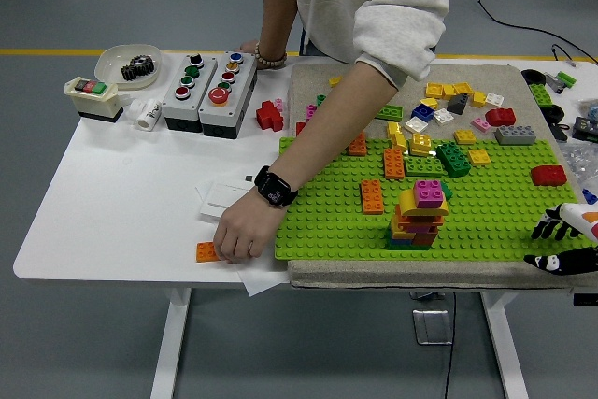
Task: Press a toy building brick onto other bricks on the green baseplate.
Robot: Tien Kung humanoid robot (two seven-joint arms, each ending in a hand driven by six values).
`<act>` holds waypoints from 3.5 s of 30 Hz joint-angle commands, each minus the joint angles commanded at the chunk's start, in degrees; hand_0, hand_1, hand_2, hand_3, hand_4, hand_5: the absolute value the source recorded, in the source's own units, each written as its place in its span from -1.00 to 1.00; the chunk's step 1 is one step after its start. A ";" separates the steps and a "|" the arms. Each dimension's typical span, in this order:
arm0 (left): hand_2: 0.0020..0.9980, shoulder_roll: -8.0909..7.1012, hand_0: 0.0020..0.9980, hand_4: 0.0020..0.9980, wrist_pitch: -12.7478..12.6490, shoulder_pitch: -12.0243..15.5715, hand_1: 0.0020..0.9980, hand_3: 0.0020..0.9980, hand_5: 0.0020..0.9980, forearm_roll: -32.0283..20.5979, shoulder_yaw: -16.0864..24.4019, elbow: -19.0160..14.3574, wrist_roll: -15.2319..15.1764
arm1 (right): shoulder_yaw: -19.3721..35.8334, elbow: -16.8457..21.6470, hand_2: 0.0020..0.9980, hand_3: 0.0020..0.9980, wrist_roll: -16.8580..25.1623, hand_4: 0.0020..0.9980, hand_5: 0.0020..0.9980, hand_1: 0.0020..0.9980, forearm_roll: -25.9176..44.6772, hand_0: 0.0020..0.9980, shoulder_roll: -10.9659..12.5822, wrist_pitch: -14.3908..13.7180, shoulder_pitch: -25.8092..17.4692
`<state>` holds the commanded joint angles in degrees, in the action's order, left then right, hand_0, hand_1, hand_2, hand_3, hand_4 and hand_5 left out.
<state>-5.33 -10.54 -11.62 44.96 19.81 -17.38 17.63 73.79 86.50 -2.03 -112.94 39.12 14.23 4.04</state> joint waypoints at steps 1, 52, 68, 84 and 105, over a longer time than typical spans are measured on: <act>0.47 0.00 0.60 0.29 0.00 -0.01 0.54 0.17 0.32 -0.05 -0.02 0.00 -0.01 | 0.14 0.16 0.16 0.09 -0.01 0.64 0.05 0.07 -0.02 0.13 0.05 0.02 -0.02; 0.47 0.08 0.59 0.29 0.15 0.56 0.54 0.17 0.32 0.97 0.47 -0.03 0.11 | 5.59 0.99 0.21 0.55 11.21 1.00 -0.29 0.05 -12.31 -0.05 1.86 -10.77 -2.25; 0.47 0.03 0.59 0.29 0.10 0.12 0.54 0.17 0.32 -0.01 -0.16 -0.13 -0.04 | -9.65 -8.93 0.35 0.38 18.05 0.88 -0.38 0.08 -17.06 -0.04 3.30 -19.70 7.98; 0.47 0.11 0.59 0.29 0.35 0.19 0.54 0.17 0.33 0.86 0.38 -0.21 0.29 | -12.55 -15.57 0.34 0.21 21.22 0.72 -0.48 0.18 -13.54 0.21 1.67 -22.80 10.08; 0.47 0.23 0.59 0.29 0.50 -0.12 0.54 0.17 0.33 0.91 0.37 -0.31 0.32 | -11.86 -16.24 0.36 0.26 21.83 0.70 -0.56 0.23 -14.25 0.29 1.48 -21.46 9.76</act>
<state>-5.10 -10.04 -11.74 45.87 20.19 -17.70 17.95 61.94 70.26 19.80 -127.20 40.60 -7.23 13.80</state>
